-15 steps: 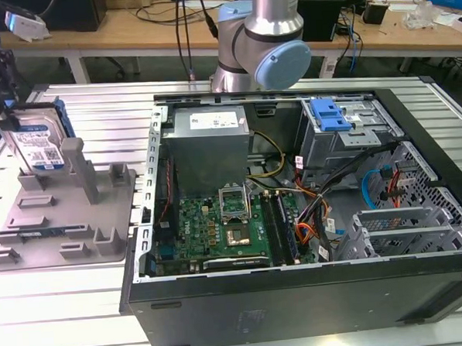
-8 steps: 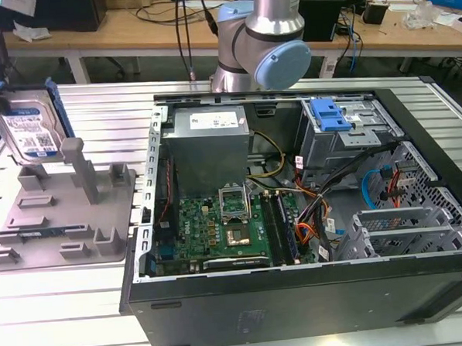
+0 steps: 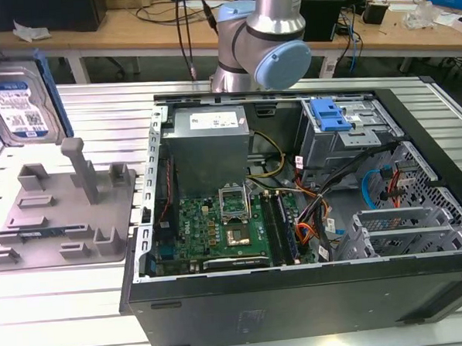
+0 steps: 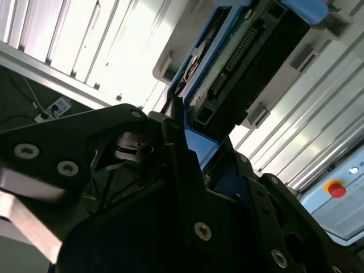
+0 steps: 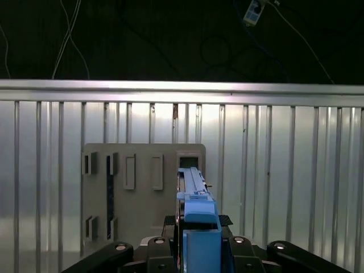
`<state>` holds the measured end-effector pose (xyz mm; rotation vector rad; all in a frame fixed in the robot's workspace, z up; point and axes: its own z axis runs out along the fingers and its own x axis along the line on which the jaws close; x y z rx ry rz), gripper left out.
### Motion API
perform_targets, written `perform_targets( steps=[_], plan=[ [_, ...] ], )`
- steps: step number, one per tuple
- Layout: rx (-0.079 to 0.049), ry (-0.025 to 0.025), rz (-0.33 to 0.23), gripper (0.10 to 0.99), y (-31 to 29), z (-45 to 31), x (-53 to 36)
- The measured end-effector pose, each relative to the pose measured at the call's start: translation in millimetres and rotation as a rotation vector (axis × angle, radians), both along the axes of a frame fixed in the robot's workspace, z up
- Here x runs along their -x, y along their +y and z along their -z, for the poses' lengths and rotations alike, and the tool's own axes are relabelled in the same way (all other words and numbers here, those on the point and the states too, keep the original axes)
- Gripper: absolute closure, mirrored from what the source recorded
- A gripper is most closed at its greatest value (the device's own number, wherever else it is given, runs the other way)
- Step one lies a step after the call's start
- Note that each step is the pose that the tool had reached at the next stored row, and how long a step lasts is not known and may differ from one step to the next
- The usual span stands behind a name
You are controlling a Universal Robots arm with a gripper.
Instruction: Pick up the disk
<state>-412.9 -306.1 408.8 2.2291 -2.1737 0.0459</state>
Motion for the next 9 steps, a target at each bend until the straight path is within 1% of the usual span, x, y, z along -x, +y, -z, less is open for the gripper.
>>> perform_targets(
  steps=[1, 2, 3, 4, 6, 7, 9],
  plan=[
    [0.0, 0.0, 0.0, 0.718, 0.0, -6.3, -0.3],
    [0.0, -0.0001, 0.0, 0.718, 0.0, -10.6, -0.5],
    [0.0, -0.0001, 0.0, 0.718, 0.0, -18.4, -0.8],
    [0.0, -0.0001, 0.0, 0.718, 0.0, -29.1, -1.4],
    [0.0, 0.0, 0.0, 0.718, 0.0, -43.2, -2.0],
    [0.0, -0.0001, 0.0, 0.718, 0.0, -47.6, -2.2],
    [0.0, -0.0001, 0.0, 0.718, 0.0, -65.5, -2.7]
  ],
)
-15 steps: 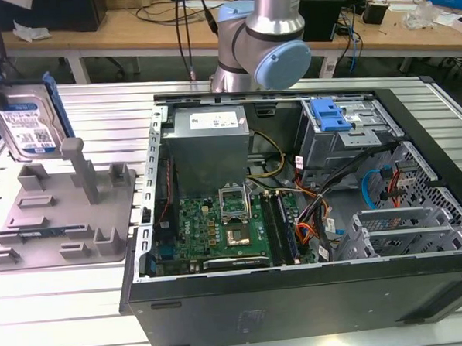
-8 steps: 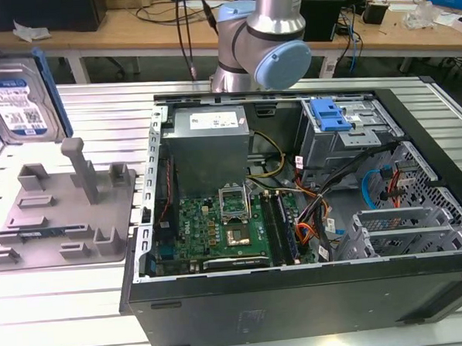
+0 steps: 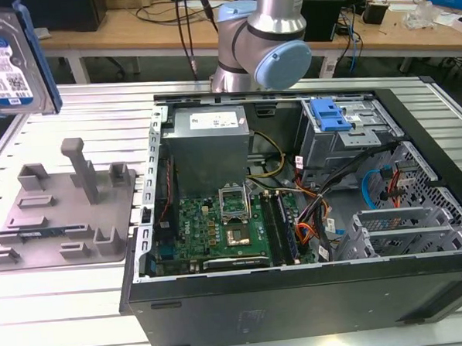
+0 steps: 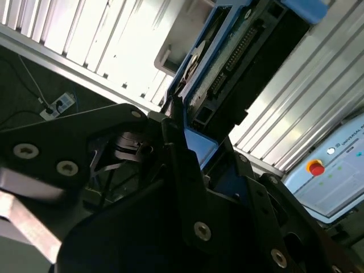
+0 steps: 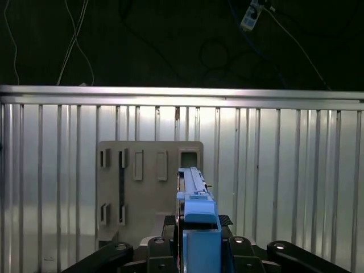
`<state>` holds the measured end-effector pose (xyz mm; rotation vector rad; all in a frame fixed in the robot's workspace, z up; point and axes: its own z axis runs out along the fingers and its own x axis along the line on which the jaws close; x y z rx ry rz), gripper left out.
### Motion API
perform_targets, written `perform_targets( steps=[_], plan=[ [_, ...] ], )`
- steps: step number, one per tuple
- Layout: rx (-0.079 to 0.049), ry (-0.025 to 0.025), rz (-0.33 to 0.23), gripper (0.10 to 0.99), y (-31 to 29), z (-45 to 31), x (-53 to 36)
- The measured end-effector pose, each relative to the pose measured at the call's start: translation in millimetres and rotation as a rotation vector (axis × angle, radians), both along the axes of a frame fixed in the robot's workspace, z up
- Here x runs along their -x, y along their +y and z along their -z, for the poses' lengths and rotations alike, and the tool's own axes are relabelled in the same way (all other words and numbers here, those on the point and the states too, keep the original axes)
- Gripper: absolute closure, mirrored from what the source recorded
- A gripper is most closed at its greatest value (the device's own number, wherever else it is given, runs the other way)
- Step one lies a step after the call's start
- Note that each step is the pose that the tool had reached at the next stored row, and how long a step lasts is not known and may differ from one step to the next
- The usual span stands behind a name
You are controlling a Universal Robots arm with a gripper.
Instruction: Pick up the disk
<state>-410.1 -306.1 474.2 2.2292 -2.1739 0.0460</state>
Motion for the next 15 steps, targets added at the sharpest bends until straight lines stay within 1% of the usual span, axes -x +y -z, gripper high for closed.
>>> perform_targets(
  steps=[1, 5, 15],
  plan=[
    [0.0, 0.0001, 0.0, 0.718, 0.0, -3.8, 0.0],
    [-0.003, 0.0001, 0.0, 0.718, 0.0, -12.4, 0.0],
    [-0.004, 0.0001, 0.0, 0.718, 0.0, -12.9, 0.0]
  ],
)
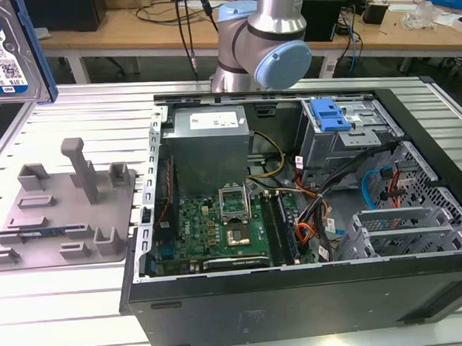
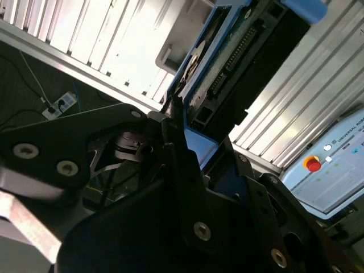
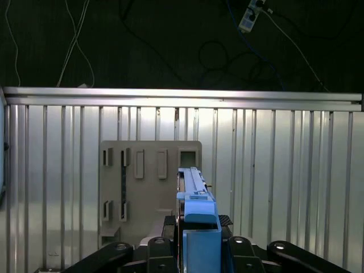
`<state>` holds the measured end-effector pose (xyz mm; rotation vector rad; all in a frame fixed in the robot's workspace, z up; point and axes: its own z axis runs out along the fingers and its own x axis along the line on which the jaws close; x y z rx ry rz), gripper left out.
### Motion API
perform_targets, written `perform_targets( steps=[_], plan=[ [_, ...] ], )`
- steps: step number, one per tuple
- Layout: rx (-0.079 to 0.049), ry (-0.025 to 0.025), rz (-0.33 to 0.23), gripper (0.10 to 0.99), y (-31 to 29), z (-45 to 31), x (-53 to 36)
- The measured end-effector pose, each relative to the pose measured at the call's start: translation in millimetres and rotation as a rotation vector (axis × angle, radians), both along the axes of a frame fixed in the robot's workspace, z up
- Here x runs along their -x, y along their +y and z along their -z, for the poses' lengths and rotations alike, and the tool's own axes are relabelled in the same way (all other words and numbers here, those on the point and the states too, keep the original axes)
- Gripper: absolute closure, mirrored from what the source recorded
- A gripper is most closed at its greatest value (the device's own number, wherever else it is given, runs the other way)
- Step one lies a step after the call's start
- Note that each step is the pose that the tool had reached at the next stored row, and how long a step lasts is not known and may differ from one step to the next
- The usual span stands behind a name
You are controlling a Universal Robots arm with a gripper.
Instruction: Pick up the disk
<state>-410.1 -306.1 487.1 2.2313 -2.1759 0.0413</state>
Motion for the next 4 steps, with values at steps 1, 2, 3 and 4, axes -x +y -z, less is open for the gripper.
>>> perform_targets(
  steps=[1, 2, 3, 4],
  plan=[
    [0.0, 0.0, 0.0, 0.718, 0.0, 0.0, 0.0],
    [0.0, -0.0001, 0.0, 0.718, 0.0, 0.0, 0.0],
    [0.0, -0.0001, 0.0, 0.718, 0.0, 0.0, 0.0],
    [0.0, -0.0001, 0.0, 0.718, 0.0, 0.0, 0.0]
  ],
)
